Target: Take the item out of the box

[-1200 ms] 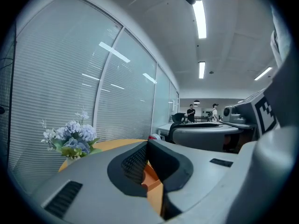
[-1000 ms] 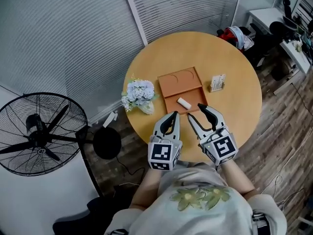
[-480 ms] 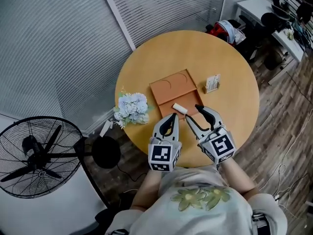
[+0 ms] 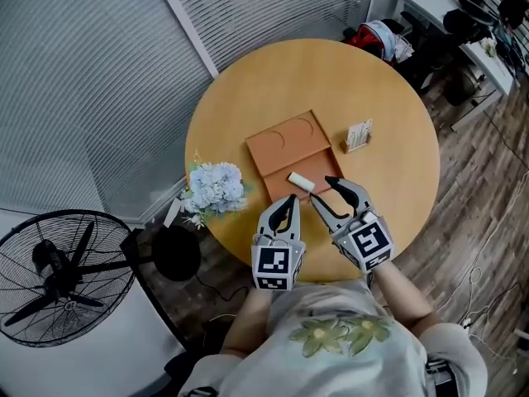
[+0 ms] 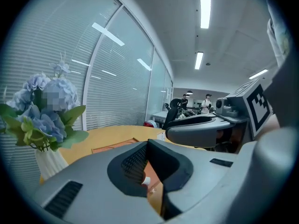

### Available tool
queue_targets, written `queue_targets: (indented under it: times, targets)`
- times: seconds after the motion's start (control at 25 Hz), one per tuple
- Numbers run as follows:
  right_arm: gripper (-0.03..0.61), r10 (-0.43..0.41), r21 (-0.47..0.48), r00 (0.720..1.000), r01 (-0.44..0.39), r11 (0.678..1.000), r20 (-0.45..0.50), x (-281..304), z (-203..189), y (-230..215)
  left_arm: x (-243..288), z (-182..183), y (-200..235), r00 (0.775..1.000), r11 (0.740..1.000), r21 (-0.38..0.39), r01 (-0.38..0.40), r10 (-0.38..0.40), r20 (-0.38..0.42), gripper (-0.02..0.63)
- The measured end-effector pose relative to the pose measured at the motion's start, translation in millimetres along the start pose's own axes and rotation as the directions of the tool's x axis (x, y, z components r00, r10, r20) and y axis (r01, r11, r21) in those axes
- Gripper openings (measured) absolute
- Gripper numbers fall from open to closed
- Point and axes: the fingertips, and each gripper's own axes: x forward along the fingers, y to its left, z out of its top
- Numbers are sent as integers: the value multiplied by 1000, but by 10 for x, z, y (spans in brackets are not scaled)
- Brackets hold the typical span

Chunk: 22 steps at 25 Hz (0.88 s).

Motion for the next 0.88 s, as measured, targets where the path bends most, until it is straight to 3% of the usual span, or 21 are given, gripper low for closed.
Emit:
queue_targets:
  times: [0.56, 0.88]
  targets:
    - [179, 63, -32, 987, -68, 997, -150, 476, -553, -46, 162, -318, 269, 997, 999, -15, -31, 30, -74, 0]
    - [192, 118, -30, 958, -131, 991, -260, 756, -867, -46, 274, -432, 375, 995, 998, -45, -43, 39, -88, 0]
